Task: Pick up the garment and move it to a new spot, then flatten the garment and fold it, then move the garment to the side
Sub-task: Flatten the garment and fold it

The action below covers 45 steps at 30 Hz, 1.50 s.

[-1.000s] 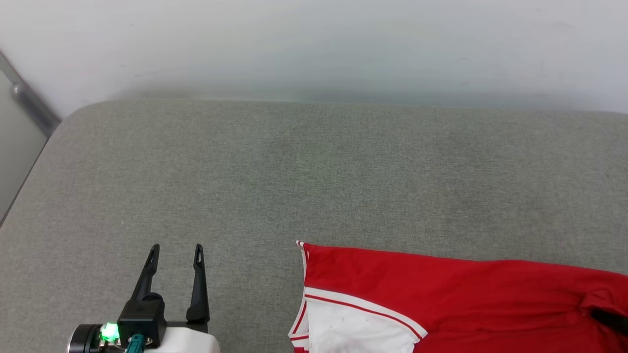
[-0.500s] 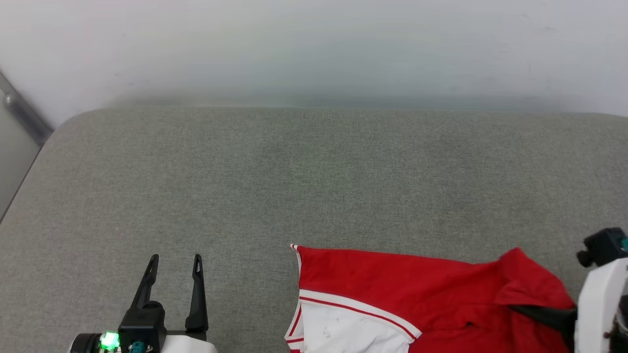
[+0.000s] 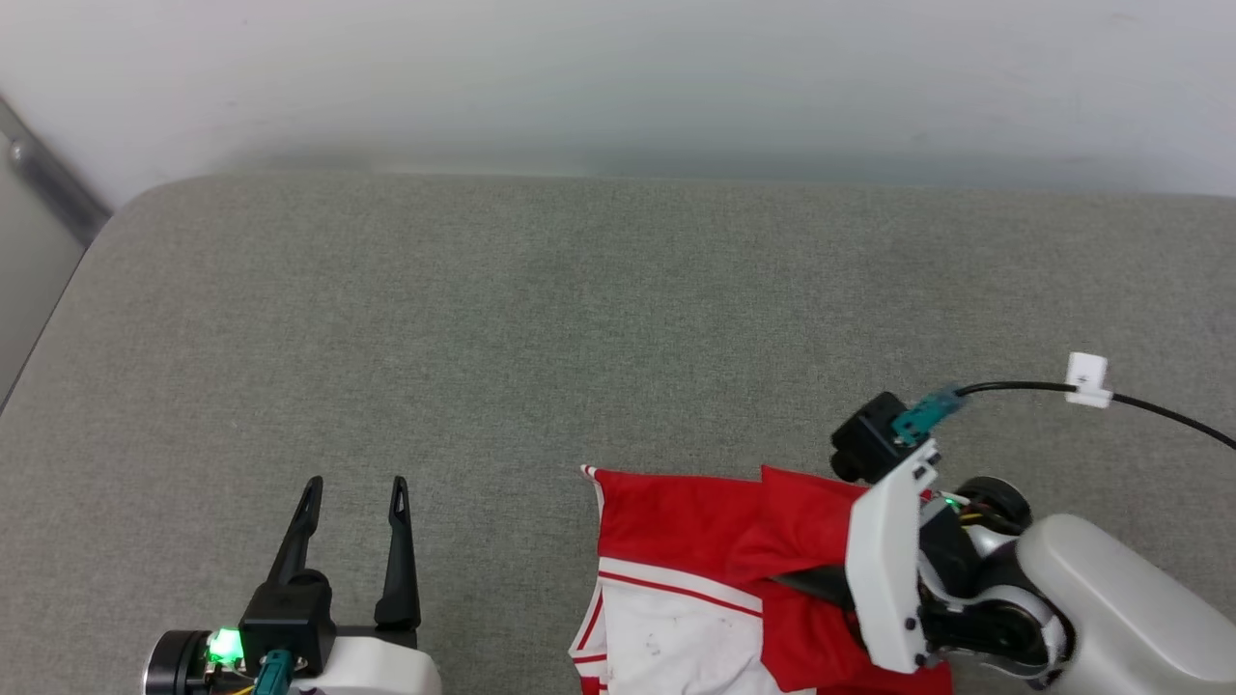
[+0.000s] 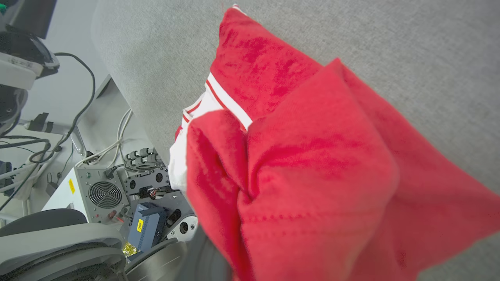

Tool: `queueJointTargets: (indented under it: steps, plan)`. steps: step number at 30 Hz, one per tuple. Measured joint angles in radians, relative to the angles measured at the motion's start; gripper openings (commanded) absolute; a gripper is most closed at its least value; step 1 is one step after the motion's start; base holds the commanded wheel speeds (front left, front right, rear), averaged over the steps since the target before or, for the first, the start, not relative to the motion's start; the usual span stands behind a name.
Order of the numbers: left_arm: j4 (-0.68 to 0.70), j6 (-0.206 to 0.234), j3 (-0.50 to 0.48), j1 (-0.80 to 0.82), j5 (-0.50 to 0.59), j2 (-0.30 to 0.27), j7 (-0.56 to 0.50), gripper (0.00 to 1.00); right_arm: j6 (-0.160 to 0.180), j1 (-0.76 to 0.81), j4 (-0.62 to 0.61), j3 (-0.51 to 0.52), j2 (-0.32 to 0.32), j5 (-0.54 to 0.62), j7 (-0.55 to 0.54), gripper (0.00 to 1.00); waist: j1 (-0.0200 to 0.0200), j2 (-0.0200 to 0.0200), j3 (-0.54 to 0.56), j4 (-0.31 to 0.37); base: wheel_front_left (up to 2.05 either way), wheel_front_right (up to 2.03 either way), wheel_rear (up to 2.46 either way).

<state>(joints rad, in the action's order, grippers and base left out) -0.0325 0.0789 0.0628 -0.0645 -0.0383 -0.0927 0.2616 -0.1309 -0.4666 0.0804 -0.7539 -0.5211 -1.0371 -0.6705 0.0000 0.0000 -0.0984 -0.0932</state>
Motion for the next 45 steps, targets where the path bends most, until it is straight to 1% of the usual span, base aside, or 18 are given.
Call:
queueJointTargets:
  steps: [4,6,10,12,15,19,20,21,22,25,28,31,33,36,38,40,41,45]
  plan:
    - [-0.004,-0.006,0.001,0.016,0.005,0.006,0.000,1.00,0.000,-0.075,0.105,-0.086,0.082,0.056,0.000,0.00,0.0001,0.0000,-0.021,-0.013,0.00,0.00,0.00]
    - [-0.006,-0.009,0.003,0.025,0.008,0.008,0.000,1.00,0.000,-0.099,0.167,-0.119,0.118,0.084,0.017,0.00,0.0000,0.0000,-0.031,-0.020,0.00,0.00,0.00]
    - [-0.010,-0.011,0.005,0.039,0.008,0.013,0.000,1.00,0.000,-0.136,0.281,-0.178,0.172,0.110,0.056,0.00,0.0000,0.0000,-0.052,-0.035,0.00,0.00,0.00]
    - [-0.014,-0.014,0.006,0.047,0.008,0.014,0.000,1.00,0.000,-0.149,0.328,-0.215,0.186,0.134,0.077,0.00,0.0000,0.0000,-0.060,-0.041,0.00,0.00,0.00]
    - [-0.019,-0.015,0.005,0.050,0.008,0.017,0.000,1.00,0.000,-0.164,0.380,-0.256,0.206,0.141,0.108,0.00,0.0000,0.0000,-0.066,-0.044,0.00,0.00,0.00]
    - [-0.025,-0.015,0.002,0.050,0.009,0.021,0.000,1.00,0.000,-0.171,0.411,-0.294,0.209,0.129,0.159,0.00,0.0000,0.0000,-0.061,-0.041,0.00,0.00,0.00]
    - [-0.026,-0.015,0.001,0.049,0.009,0.021,0.000,1.00,0.000,-0.174,0.408,-0.301,0.207,0.123,0.176,0.28,0.0000,0.0000,-0.056,-0.039,0.00,0.00,0.00]
    - [-0.029,-0.017,-0.001,0.048,0.009,0.021,0.000,1.00,-0.001,-0.179,0.399,-0.310,0.204,0.120,0.198,0.91,0.0000,0.0000,-0.051,-0.037,0.00,0.00,0.00]
    - [-0.030,-0.017,-0.003,0.044,0.009,0.021,0.000,1.00,-0.001,-0.181,0.385,-0.318,0.196,0.120,0.223,1.00,0.0000,0.0000,-0.044,-0.034,0.00,0.00,0.00]
    - [-0.033,-0.018,-0.007,0.028,0.012,0.022,0.000,1.00,0.000,-0.190,0.326,-0.310,0.142,0.127,0.323,1.00,0.0000,0.0000,-0.022,-0.026,0.00,0.00,0.00]
    - [-0.031,-0.018,-0.013,0.016,0.015,0.022,0.000,1.00,0.000,-0.193,0.272,-0.256,0.083,0.165,0.446,1.00,0.0000,0.0000,0.002,-0.015,0.00,0.00,0.00]
    - [-0.029,-0.018,-0.022,-0.004,0.015,0.022,0.000,1.00,0.000,-0.187,0.259,-0.146,0.034,0.233,0.588,1.00,0.0000,0.0000,0.024,-0.002,0.00,0.00,0.00]
    - [-0.027,-0.018,-0.028,-0.015,0.015,0.022,0.000,1.00,0.000,-0.164,0.266,-0.042,0.022,0.296,0.685,1.00,0.0000,0.0000,0.038,0.008,0.00,0.00,0.00]
    - [-0.025,-0.018,-0.034,-0.032,0.015,0.021,0.000,1.00,0.000,-0.091,0.285,0.106,0.025,0.408,0.807,1.00,0.0000,0.0000,0.059,0.021,0.00,0.00,0.00]
    - [-0.024,-0.019,-0.036,-0.040,0.015,0.022,0.000,1.00,0.000,-0.031,0.295,0.216,0.047,0.463,0.866,1.00,-0.0001,0.0000,0.073,0.030,0.00,0.00,0.00]
    - [-0.023,-0.021,-0.038,-0.047,0.015,0.021,0.000,1.00,0.000,0.028,0.291,0.305,0.066,0.542,0.898,1.00,-0.0001,0.0000,0.085,0.037,0.00,0.00,0.00]
    - [-0.022,-0.024,-0.041,-0.056,0.016,0.021,0.000,1.00,0.000,0.121,0.260,0.440,0.119,0.623,0.920,1.00,-0.0001,0.0000,0.099,0.047,0.00,0.00,0.00]
    - [-0.017,-0.026,-0.043,-0.059,0.016,0.021,0.000,1.00,0.000,0.241,0.176,0.586,0.199,0.724,0.931,1.00,-0.0001,0.0000,0.104,0.056,0.00,0.00,0.00]
